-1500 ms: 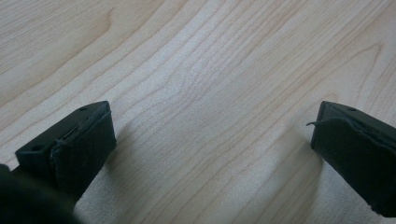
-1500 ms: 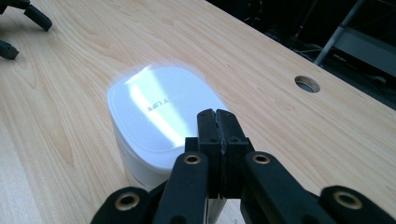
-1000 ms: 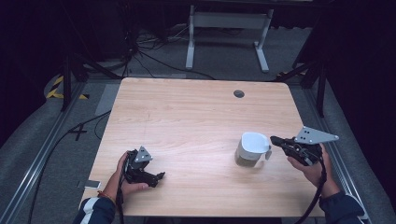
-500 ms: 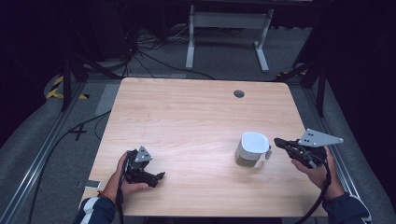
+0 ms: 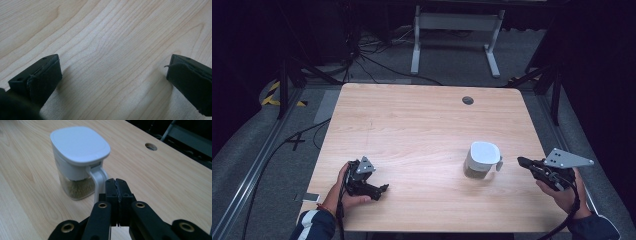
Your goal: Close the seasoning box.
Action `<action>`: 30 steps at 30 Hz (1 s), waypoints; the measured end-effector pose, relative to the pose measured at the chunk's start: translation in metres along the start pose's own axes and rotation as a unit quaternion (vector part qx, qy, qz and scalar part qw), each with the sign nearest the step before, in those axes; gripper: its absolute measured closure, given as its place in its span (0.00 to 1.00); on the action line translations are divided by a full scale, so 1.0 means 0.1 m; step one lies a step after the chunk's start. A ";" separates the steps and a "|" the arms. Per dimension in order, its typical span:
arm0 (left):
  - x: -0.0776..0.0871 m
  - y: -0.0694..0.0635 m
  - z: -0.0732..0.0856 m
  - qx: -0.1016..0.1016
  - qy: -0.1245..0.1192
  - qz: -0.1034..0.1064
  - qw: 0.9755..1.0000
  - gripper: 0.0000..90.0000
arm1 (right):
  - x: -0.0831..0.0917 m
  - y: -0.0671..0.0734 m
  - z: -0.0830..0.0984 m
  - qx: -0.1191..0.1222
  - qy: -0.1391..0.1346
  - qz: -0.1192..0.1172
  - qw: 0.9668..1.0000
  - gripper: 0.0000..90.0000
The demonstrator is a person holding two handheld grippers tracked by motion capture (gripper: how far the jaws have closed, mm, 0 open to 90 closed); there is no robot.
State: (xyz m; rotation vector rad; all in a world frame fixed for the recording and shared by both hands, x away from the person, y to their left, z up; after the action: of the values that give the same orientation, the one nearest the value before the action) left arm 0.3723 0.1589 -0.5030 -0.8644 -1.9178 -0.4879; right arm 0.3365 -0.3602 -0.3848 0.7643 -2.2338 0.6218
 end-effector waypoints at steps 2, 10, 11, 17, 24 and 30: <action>0.00 0.00 0.00 0.000 0.000 0.001 1.000 0.00 | -0.01 0.00 0.07 0.002 0.002 0.002 1.000 0.95; 0.00 0.00 0.00 0.000 0.000 0.000 1.000 0.00 | -0.07 -0.01 0.39 -0.016 0.013 -0.006 1.000 0.80; 0.00 0.00 0.00 0.000 -0.001 0.001 1.000 0.00 | -0.08 -0.01 0.43 -0.022 0.014 -0.006 1.000 0.78; 0.00 0.00 0.00 0.000 0.000 0.000 1.000 0.00 | -0.14 -0.03 0.65 -0.036 0.018 -0.005 0.999 0.67; 0.00 0.00 0.00 0.000 0.000 0.001 1.000 0.00 | -0.35 -0.03 0.97 -0.062 0.046 -0.024 0.997 0.52; 0.00 0.00 0.00 0.000 0.000 0.000 1.000 0.00 | -0.44 -0.01 1.06 -0.069 0.065 -0.034 0.995 0.36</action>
State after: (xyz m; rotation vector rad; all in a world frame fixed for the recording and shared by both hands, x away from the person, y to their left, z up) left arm 0.3722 0.1589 -0.5031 -0.8654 -1.9175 -0.4878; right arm 0.3154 -0.4111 -0.4856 0.7069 -2.0987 0.4657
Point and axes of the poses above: each handheld gripper's, and its own axes: x roughly backward along the jaws, z roughly out of its underside, y roughly to its left, the point moved 3 cm from there along -x, roughly forward along the jaws, and after that the axes turned 15 degrees about y, right-handed, at the moved point
